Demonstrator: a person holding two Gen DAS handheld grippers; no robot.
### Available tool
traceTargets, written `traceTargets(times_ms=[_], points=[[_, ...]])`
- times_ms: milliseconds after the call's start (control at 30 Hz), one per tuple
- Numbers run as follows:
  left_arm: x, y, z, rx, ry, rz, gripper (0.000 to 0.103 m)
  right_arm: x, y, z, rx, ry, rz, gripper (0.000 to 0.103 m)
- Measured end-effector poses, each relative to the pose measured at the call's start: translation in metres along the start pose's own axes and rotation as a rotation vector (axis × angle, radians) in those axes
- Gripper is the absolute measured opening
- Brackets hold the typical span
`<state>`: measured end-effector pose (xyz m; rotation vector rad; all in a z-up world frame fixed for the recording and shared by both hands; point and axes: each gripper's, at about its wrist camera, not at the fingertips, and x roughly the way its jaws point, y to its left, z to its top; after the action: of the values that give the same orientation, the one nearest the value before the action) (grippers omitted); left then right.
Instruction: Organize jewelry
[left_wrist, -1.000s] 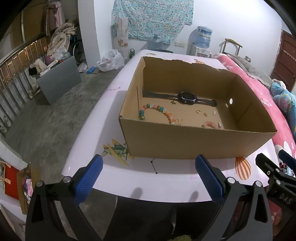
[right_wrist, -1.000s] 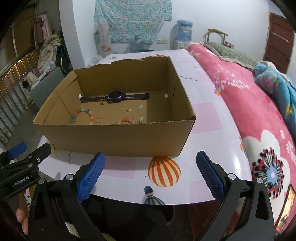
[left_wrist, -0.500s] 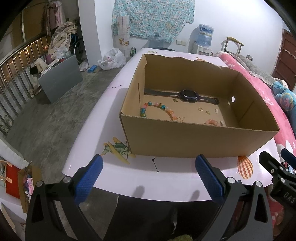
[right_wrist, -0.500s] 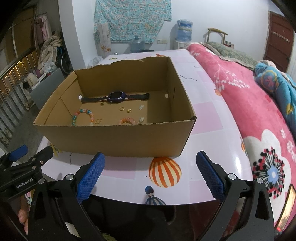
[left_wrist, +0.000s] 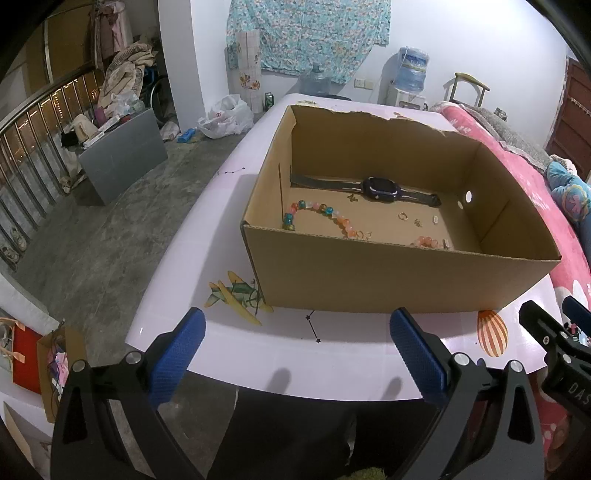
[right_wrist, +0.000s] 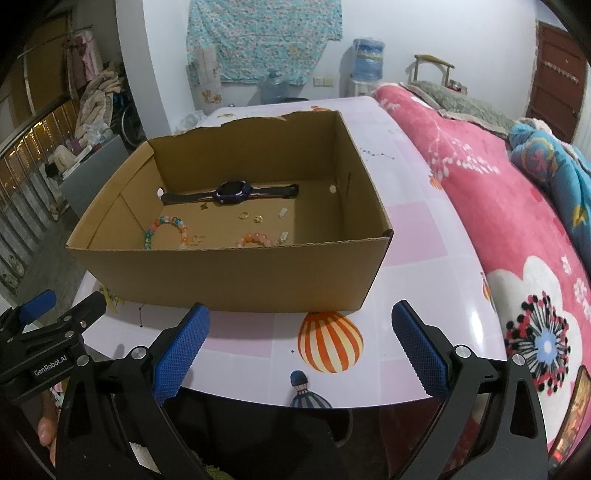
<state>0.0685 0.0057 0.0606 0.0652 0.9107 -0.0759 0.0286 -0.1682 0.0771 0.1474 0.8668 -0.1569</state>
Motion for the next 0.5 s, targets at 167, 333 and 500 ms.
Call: traceTargets(times_ms=[167, 333, 500], points=[[0.0003, 0.0002, -0.0008, 0.001, -0.003, 0.004, 0.097, 0.0007, -0.0013, -0.0002, 0.001, 0.0, 0.003, 0.095], [0.0003, -0.0006, -0.0008, 0.002, -0.003, 0.005, 0.098, 0.0008, -0.0015, -0.0006, 0.002, 0.001, 0.003, 0.095], [0.0005, -0.0007, -0.0009, -0.002, -0.003, 0.003, 0.097, 0.0005, -0.0029, -0.0008, 0.002, 0.001, 0.004, 0.095]])
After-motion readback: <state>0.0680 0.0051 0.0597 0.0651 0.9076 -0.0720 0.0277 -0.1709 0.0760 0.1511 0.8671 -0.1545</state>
